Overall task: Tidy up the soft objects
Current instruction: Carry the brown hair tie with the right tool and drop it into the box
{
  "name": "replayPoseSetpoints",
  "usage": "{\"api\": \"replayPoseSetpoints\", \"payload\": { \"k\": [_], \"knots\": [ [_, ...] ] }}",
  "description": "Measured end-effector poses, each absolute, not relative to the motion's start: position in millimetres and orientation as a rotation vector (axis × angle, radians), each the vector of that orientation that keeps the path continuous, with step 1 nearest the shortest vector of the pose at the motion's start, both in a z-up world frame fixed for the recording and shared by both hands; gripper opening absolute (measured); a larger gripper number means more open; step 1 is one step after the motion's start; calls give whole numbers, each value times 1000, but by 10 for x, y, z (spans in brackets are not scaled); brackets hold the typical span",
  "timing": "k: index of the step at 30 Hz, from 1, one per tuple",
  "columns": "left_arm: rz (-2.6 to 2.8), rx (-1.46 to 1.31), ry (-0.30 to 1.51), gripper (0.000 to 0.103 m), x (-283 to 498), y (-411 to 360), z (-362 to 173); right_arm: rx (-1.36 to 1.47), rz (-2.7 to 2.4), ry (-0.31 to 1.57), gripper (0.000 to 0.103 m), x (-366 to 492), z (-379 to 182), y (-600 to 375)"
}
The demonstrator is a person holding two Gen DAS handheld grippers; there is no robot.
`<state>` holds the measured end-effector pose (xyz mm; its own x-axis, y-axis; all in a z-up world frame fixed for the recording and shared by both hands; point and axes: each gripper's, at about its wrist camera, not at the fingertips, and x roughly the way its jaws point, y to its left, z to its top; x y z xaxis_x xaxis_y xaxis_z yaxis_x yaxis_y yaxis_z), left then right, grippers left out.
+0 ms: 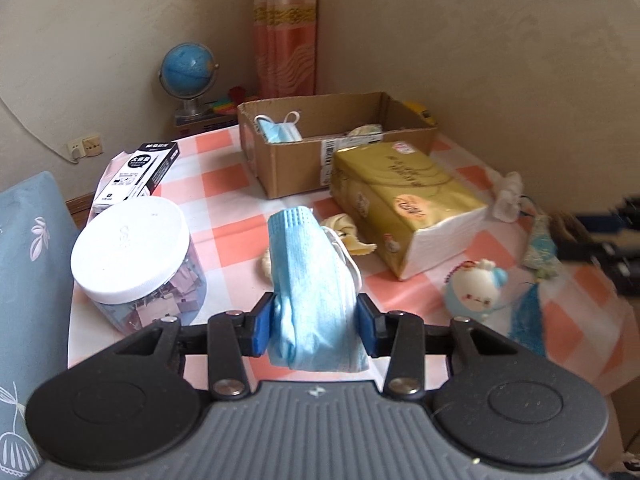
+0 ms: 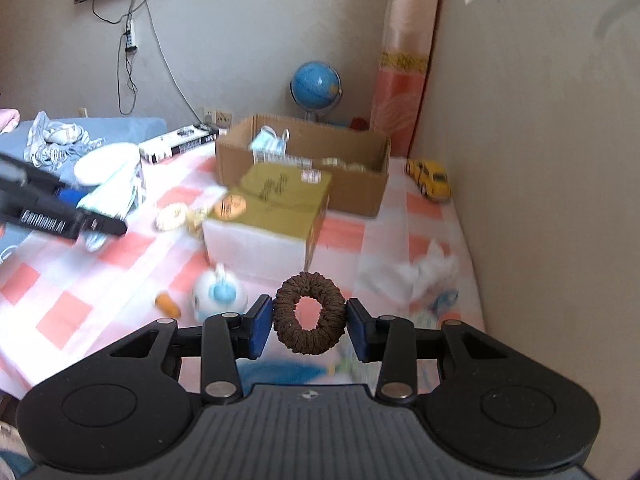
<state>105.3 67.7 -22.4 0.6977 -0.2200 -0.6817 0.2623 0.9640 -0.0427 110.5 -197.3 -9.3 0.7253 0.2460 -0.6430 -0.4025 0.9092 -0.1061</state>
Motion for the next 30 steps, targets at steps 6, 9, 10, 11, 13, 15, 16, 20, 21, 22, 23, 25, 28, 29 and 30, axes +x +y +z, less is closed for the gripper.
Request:
{"api": "replayPoseSetpoints", "payload": {
  "k": [6, 9, 10, 11, 13, 15, 16, 20, 21, 22, 23, 25, 28, 29, 30],
  "knots": [
    [-301, 69, 735, 42, 950, 664, -192, -277, 380, 619, 45, 1488, 121, -1825],
    [-302, 81, 727, 42, 925, 655, -195, -293, 383, 609, 45, 1792, 208, -1739],
    [-303, 81, 724, 42, 921, 658, -197, -301, 383, 605, 45, 1912, 238, -1707],
    [-300, 79, 724, 42, 921, 660, -202, -307, 380, 598, 45, 2018, 265, -1676],
    [-294, 71, 726, 42, 927, 667, -212, -313, 381, 592, 45, 2269, 324, -1622],
    [-291, 59, 730, 42, 924, 675, -215, -312, 374, 588, 45, 2523, 371, -1576],
    [-288, 55, 732, 42, 926, 682, -218, -308, 375, 591, 45, 2635, 380, -1560],
    [-271, 41, 742, 42, 939, 712, -232, -298, 365, 610, 45, 3100, 372, -1497],
    [-265, 39, 743, 42, 941, 717, -232, -295, 361, 619, 45, 3176, 354, -1483],
    [-260, 39, 745, 42, 944, 721, -234, -284, 361, 633, 45, 3274, 330, -1479],
    [-255, 39, 747, 42, 950, 723, -234, -274, 358, 641, 48, 3345, 306, -1487],
    [-248, 41, 748, 42, 961, 725, -227, -265, 344, 662, 62, 3465, 244, -1488],
    [-239, 49, 746, 42, 990, 723, -211, -263, 320, 657, 90, 3490, 175, -1507],
    [-237, 49, 747, 42, 1005, 725, -208, -259, 318, 651, 94, 3463, 165, -1529],
    [-237, 49, 748, 42, 1020, 725, -206, -251, 323, 649, 97, 3443, 160, -1552]
  ]
}}
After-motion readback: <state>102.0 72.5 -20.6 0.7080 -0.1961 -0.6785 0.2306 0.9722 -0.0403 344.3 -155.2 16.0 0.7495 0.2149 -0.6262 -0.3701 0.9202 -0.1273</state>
